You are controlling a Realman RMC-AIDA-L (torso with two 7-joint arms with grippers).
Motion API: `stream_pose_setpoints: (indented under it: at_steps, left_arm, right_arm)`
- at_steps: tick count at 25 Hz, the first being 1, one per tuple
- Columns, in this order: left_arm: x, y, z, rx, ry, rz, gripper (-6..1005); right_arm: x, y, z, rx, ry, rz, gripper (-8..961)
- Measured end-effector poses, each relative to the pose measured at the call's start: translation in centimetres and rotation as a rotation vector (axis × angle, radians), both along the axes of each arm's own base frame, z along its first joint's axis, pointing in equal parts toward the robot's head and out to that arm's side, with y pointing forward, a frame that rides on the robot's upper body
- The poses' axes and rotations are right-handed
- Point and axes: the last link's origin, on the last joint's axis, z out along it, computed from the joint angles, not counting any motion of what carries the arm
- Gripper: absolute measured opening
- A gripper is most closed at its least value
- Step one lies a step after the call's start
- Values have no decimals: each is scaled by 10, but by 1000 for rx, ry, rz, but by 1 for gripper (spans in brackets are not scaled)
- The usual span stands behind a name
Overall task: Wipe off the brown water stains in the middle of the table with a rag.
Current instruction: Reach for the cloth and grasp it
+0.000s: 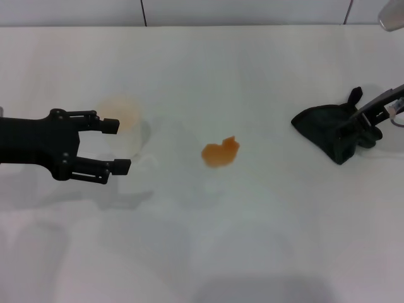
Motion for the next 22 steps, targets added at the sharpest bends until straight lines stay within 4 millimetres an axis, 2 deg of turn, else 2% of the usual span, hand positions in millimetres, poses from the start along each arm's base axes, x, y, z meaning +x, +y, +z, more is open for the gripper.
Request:
stream_pose_setpoints:
  at_steps: [6, 22]
  left_arm:
    - [1, 1, 0, 12, -11, -4, 891]
    - [2, 1, -2, 14, -12, -14, 891]
  right_arm:
    - [-5, 5, 0, -3, -15, 10, 558]
    - [0, 6, -6, -12, -35, -20, 556]
